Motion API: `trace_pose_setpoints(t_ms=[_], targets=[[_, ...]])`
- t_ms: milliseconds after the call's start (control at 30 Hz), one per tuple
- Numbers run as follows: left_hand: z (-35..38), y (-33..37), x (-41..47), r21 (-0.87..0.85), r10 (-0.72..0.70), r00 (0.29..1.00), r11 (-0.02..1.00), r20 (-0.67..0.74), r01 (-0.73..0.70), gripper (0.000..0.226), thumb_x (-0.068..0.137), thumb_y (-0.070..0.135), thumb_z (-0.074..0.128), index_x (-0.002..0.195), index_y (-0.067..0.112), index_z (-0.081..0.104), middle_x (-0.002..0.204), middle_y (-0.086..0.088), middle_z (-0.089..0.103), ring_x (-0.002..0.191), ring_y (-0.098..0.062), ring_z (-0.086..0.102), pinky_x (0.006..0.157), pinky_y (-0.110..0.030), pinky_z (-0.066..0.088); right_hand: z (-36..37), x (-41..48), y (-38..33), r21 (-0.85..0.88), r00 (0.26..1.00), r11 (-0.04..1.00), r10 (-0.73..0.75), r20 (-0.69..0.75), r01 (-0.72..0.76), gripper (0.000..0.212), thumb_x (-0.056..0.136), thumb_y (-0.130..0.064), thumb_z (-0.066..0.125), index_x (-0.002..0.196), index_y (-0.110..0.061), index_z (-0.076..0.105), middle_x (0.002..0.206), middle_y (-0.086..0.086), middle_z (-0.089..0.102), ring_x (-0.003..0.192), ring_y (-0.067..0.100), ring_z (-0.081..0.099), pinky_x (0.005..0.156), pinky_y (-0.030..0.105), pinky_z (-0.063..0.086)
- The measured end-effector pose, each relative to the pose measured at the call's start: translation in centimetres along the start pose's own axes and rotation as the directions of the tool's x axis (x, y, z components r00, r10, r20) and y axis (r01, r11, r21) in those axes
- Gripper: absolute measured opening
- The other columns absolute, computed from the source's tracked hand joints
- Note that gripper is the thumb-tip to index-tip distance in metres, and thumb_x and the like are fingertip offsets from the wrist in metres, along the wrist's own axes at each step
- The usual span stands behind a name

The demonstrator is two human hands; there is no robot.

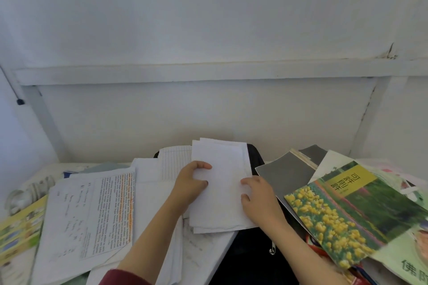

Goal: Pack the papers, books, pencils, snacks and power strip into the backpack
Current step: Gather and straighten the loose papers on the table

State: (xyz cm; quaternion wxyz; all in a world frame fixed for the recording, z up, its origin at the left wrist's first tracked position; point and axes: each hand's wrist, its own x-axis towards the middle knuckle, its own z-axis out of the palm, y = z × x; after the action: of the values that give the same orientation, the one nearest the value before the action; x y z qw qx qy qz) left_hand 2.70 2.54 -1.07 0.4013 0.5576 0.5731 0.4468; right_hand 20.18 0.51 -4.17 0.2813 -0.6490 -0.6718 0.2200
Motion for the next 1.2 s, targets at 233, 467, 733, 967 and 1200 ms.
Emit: trace_pose_setpoints(t_ms=[233, 467, 733, 967, 1200], targets=[[-2.3, 0.2, -2.8, -0.234, 0.132, 0.991, 0.964, 0.004, -0.128, 0.040, 0.071, -0.010, 0.059, 0.088, 0.026, 0.067, 0.109, 0.006, 0.064, 0.102, -0.018, 0.060, 0.078, -0.029, 0.053, -0.8, -0.7, -0.9, 0.488, 0.983, 0.853, -0.161, -0.088, 0.183, 0.049, 0.076, -0.006, 0.058, 0.108, -0.043, 0.054, 0.120, -0.007, 0.054, 0.114, 0.018, 0.052, 0.096, 0.045, 0.047], [-2.7, 1.9, -5.8, -0.053, 0.366, 0.909, 0.922, -0.200, -0.383, 0.045, 0.060, 0.009, 0.061, 0.092, 0.042, 0.062, 0.114, 0.007, 0.057, 0.106, -0.005, 0.053, 0.082, -0.019, 0.047, -2.0, -2.3, -3.9, 0.393, 0.838, 0.754, -0.382, -0.389, 0.526, 0.048, 0.075, 0.000, 0.052, 0.111, -0.031, 0.057, 0.110, -0.021, 0.053, 0.110, 0.006, 0.052, 0.091, 0.023, 0.044], [-2.8, 3.3, -7.5, 0.263, 0.578, 0.797, 0.808, -0.175, -0.528, 0.083, 0.070, 0.013, 0.062, 0.134, 0.051, 0.026, 0.122, 0.017, 0.039, 0.110, 0.017, 0.035, 0.085, 0.004, 0.026, -3.3, -3.3, -5.1, 0.166, 0.706, 0.743, -0.507, -0.494, 0.649, 0.067, 0.082, -0.008, 0.060, 0.137, -0.037, 0.036, 0.114, -0.004, 0.048, 0.106, -0.010, 0.043, 0.084, 0.000, 0.032], [-3.0, 3.6, -7.0, 0.277, 0.595, 0.790, 0.792, -0.152, -0.544, 0.073, 0.074, 0.011, 0.060, 0.126, 0.056, 0.034, 0.122, 0.025, 0.043, 0.114, 0.015, 0.037, 0.089, 0.000, 0.030, -4.4, -2.7, -5.3, 0.119, 0.740, 0.786, -0.505, -0.444, 0.607, 0.058, 0.084, -0.023, 0.057, 0.134, -0.046, 0.037, 0.117, -0.011, 0.048, 0.105, -0.016, 0.041, 0.078, -0.001, 0.034], [-2.5, 0.6, -6.9, 0.273, 0.582, 0.795, 0.803, -0.168, -0.530, 0.061, 0.075, 0.004, 0.055, 0.109, 0.052, 0.040, 0.115, 0.023, 0.045, 0.113, 0.004, 0.042, 0.084, -0.017, 0.039, -2.0, -3.9, -2.5, 0.170, 0.773, 0.782, -0.511, -0.377, 0.599, 0.075, 0.084, -0.006, 0.053, 0.127, -0.061, 0.027, 0.125, -0.034, 0.037, 0.111, -0.013, 0.041, 0.081, 0.001, 0.033]])
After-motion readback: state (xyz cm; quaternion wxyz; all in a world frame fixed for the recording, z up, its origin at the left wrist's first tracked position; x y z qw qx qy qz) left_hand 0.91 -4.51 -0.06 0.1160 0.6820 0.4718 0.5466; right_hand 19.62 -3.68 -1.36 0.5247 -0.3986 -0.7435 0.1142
